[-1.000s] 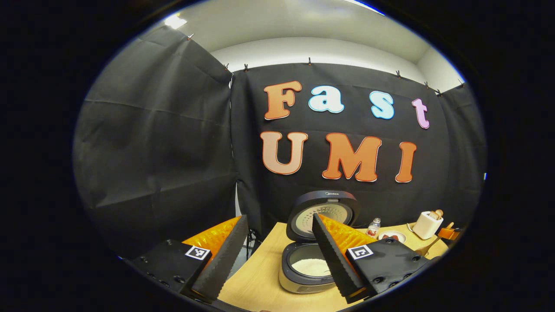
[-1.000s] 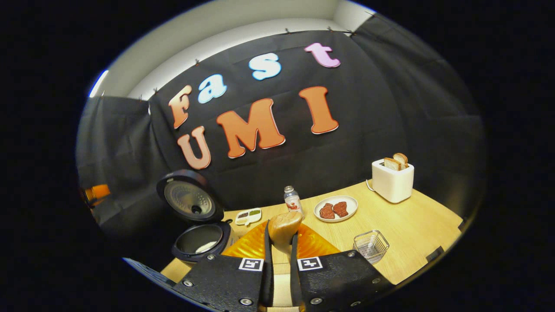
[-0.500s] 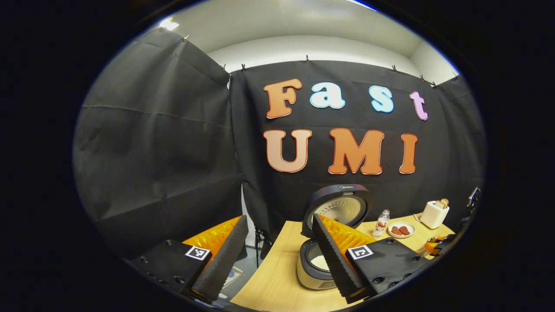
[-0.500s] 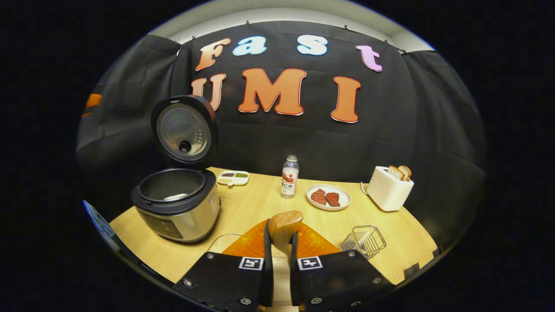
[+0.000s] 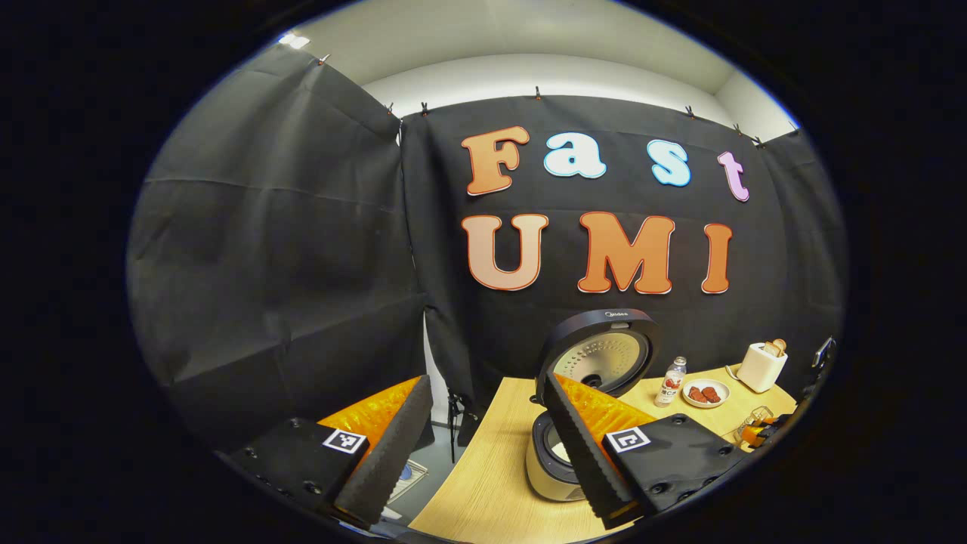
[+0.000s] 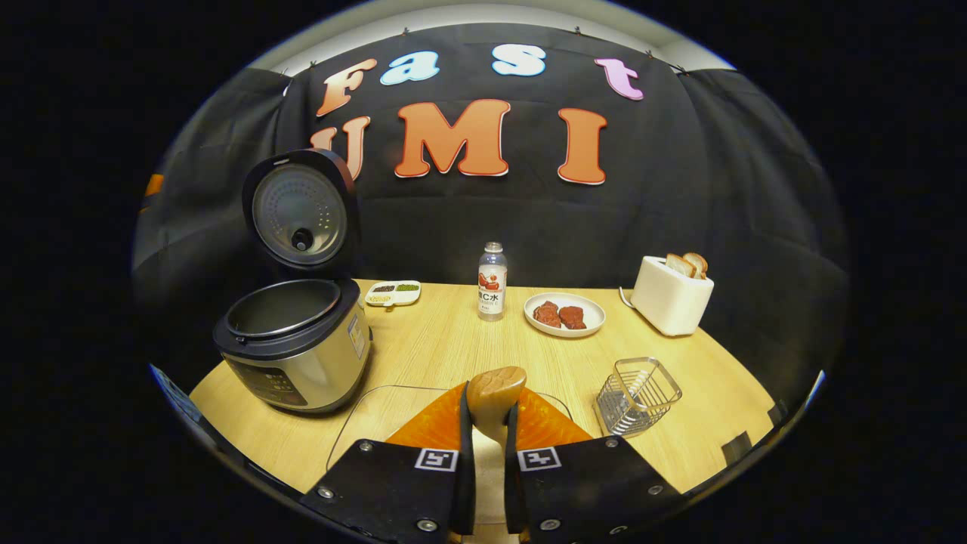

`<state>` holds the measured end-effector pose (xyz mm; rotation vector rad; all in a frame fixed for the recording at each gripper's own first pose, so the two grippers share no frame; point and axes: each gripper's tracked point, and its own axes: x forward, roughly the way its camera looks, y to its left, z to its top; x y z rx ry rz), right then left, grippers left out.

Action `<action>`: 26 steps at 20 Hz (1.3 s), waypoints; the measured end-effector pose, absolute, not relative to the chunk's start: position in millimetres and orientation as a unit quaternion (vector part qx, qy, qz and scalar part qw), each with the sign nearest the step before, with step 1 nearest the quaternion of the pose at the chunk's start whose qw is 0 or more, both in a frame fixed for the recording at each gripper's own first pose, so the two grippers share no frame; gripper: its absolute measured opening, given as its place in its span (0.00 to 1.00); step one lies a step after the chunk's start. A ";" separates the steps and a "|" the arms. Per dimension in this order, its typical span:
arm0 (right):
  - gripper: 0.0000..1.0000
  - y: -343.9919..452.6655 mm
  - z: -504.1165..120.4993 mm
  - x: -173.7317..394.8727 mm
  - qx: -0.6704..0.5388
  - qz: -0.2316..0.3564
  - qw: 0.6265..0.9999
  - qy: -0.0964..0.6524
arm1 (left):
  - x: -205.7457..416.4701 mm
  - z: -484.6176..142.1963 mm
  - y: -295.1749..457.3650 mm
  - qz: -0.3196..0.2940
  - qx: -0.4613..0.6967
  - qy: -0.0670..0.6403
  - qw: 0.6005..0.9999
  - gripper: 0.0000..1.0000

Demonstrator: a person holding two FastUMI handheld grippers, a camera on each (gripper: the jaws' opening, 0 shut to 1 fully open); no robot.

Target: Close the left gripper, press the button to open the rice cooker; take a wooden spoon from the chopstick holder with the right hand, scoop a spoonful of rice and pour it into the rice cooker, then put the wooden spoon back into the chopstick holder.

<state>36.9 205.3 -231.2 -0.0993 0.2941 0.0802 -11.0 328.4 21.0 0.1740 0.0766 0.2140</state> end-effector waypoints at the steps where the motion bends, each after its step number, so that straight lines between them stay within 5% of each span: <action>1: 0.14 206.8 -234.8 32.9 -0.027 0.037 0.987 0.154 | -9.0 18.5 328.0 0.106 0.086 0.041 0.990 0.97; 19: 0.14 220.7 -250.6 28.0 0.337 0.054 0.922 0.184 | -5.9 -1.5 314.2 0.091 0.067 0.063 0.992 0.99; 26: 0.14 221.9 -250.3 26.6 0.336 0.068 0.920 0.187 | -7.6 -2.7 304.0 0.083 0.069 0.067 0.992 0.99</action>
